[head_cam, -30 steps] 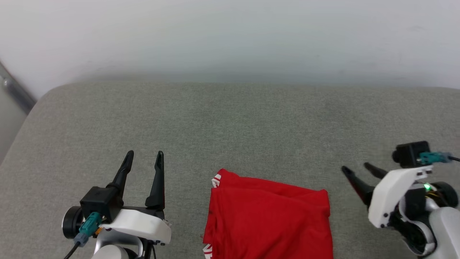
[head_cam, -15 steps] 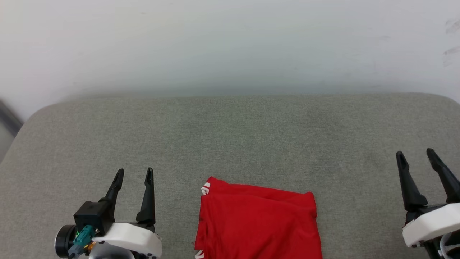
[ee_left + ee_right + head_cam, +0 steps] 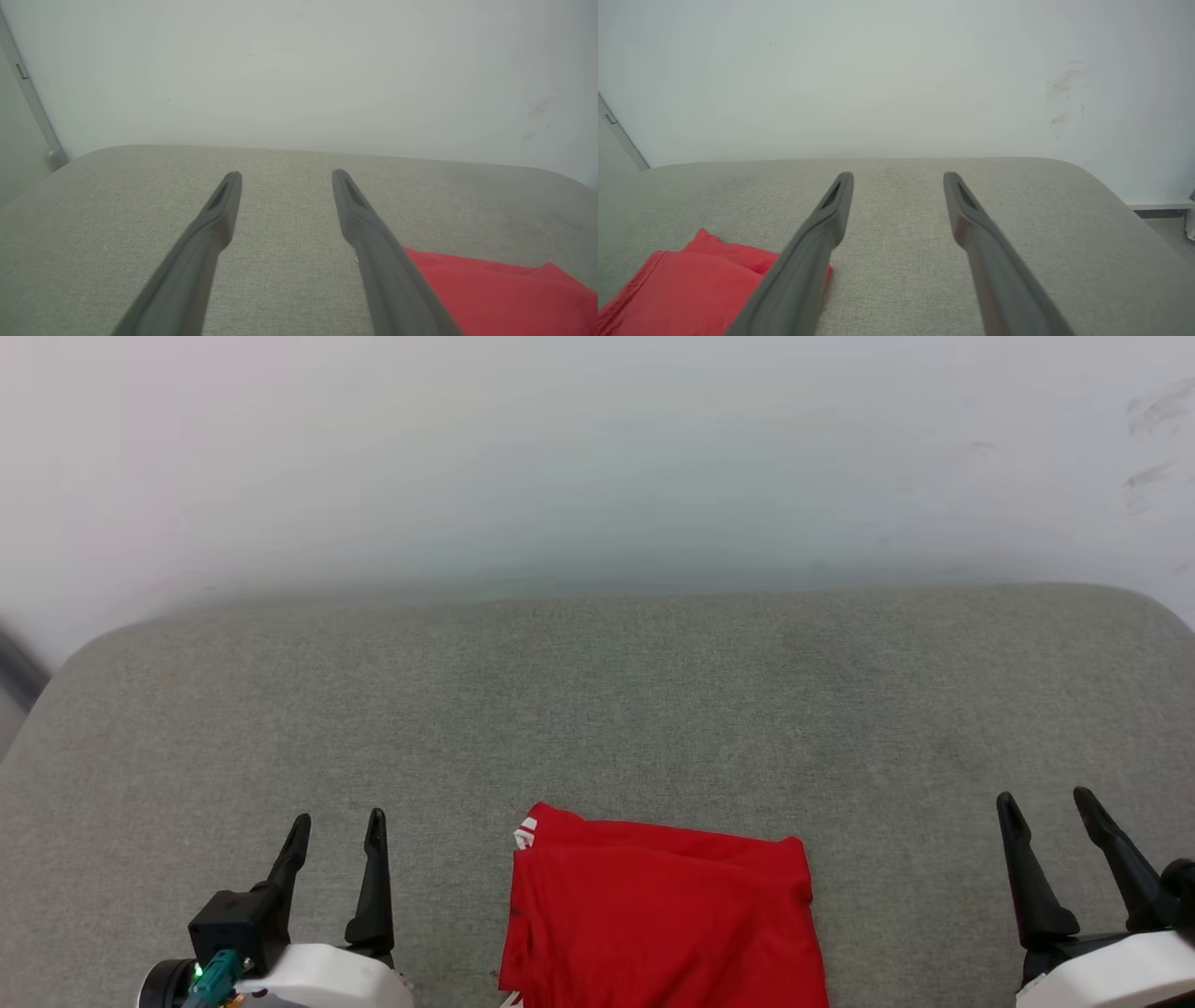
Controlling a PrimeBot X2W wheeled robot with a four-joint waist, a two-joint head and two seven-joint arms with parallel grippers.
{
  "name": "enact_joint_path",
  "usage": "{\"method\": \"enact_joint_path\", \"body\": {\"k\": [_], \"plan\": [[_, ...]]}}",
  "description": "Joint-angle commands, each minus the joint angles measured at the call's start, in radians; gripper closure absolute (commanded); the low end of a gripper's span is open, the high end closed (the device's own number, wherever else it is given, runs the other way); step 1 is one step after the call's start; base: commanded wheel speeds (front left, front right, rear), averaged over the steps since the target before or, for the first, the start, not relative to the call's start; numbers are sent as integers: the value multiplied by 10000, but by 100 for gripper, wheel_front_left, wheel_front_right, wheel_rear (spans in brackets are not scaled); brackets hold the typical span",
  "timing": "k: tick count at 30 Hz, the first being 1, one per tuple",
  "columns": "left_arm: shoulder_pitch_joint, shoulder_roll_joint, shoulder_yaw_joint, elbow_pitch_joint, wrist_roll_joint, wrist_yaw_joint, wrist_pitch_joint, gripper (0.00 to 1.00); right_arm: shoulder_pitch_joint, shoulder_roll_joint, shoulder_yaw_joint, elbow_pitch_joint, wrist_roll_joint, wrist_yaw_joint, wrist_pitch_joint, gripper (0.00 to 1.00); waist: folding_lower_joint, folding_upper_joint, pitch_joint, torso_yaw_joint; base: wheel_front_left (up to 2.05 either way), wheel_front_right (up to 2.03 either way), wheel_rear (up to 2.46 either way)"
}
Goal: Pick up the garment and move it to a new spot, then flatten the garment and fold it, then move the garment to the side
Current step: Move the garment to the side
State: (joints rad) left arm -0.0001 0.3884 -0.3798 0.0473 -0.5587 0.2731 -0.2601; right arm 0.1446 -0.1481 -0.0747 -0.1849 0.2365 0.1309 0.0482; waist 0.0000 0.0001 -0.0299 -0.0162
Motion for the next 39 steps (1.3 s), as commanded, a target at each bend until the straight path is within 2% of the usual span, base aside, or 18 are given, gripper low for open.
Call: {"method": "enact_joint_path", "body": {"k": [1, 9, 14, 19, 23, 26, 30, 34, 39], "plan": [[96, -74, 44, -8, 39, -24, -67, 0, 2, 22, -5, -69, -71, -4, -29, 0, 0, -1, 17, 1, 0, 0, 0], [53, -206, 290, 12, 175, -151, -68, 0, 24, 63, -312, -51, 154, -4, 361, 0, 0, -1, 86, 43, 0, 0, 0], [-123, -354, 538, -58, 307, -212, -68, 0, 17, -135, -1030, 365, 1034, -4, 1354, 0, 0, -1, 224, 239, 0, 0, 0], [-289, -604, 824, -169, 497, -331, -58, 0, -363, -660, -1878, 1208, 2644, -3, 3502, 0, 0, -1, 488, 585, 0, 0, 0], [-448, -818, 1052, -244, 722, -496, -57, 0, -725, -941, -2404, 1890, 3715, -4, 6285, 0, 0, -1, 822, 895, 0, 0, 0], [-616, -972, 1217, -274, 895, -635, -49, 0, -1067, -641, -2863, 2117, 4116, -4, 8396, 0, 0, -1, 1150, 1132, 0, 0, 0], [-914, -1180, 1366, -314, 1117, -871, -49, 0, -1606, 290, -3278, 1945, 4454, -4, 10552, 0, 0, -1, 1688, 1451, 0, 0, 0], [-1189, -1410, 1493, -309, 1365, -1070, -50, 0, -2022, 830, -3164, 1821, 4923, -3, 11629, 0, 0, -1, 2197, 1698, 0, 0, 0], [-1453, -1645, 1586, -155, 1607, -1325, -50, 0, -2379, 987, -2662, 2680, 5746, -3, 11796, 0, 0, -1, 2575, 1872, 0, 0, 0]]}}
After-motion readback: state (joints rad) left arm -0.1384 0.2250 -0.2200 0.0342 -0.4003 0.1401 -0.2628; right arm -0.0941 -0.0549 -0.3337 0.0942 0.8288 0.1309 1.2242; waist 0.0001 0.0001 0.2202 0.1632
